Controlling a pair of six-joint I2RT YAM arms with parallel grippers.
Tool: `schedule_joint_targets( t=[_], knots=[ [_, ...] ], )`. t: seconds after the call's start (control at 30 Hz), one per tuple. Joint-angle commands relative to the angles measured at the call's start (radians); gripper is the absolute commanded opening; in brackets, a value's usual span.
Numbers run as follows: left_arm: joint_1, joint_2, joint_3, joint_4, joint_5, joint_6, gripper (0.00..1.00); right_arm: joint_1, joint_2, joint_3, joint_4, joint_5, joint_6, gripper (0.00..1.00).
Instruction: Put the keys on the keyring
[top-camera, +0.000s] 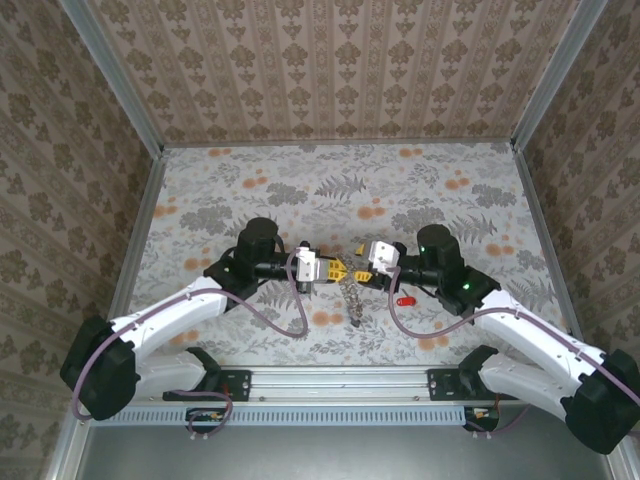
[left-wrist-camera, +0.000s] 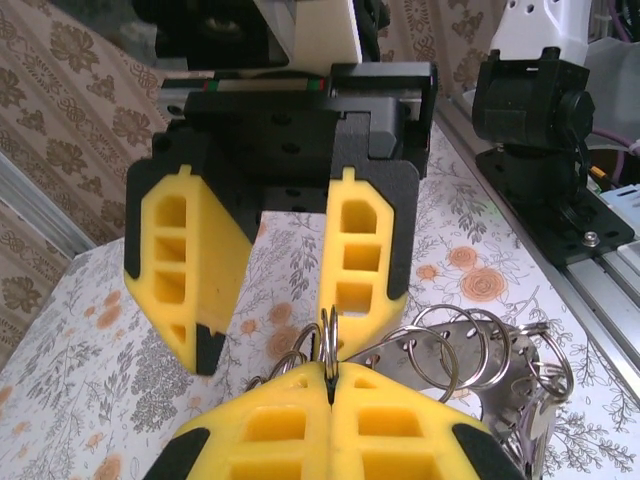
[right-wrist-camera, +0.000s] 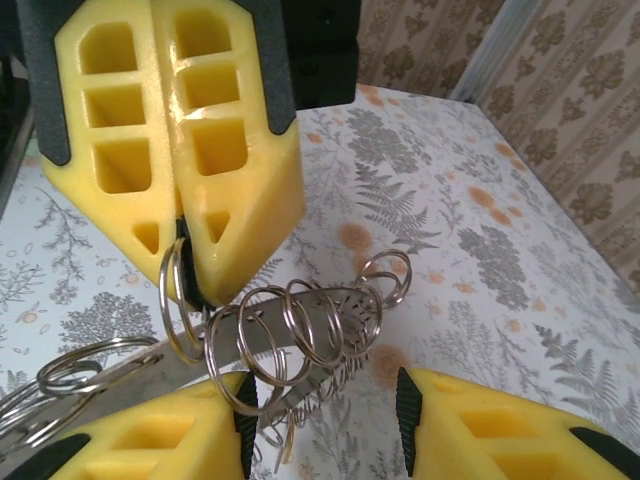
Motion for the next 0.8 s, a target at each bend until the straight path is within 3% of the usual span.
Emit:
schedule_joint_targets(
  t=[0.0, 0.3, 0.47, 0.67, 0.77],
  knots=[
    [0.003, -0.023, 0.041, 0.001, 0.053, 0.025, 0.00, 0.002, 0.014, 0.045, 0.043, -0.047, 0.020, 0.44],
    [0.002, -0.029, 0.048, -0.039, 0.060, 0.050, 0.00, -0.035, 0.035, 0.091, 0.031, -0.238, 0.071, 0.44],
    [0.003, -0.028, 0.067, -0.084, 0.071, 0.082, 0.00, -0.040, 0.080, 0.131, -0.004, -0.281, 0.079, 0.41],
    [0.002, -0.035, 0.079, -0.143, 0.082, 0.133, 0.00, -0.069, 0.159, 0.203, -0.066, -0.403, 0.107, 0.19],
    [0.002, -0.047, 0.087, -0.195, 0.077, 0.189, 0.00, -0.090, 0.208, 0.264, -0.164, -0.452, 0.138, 0.31]
  ],
)
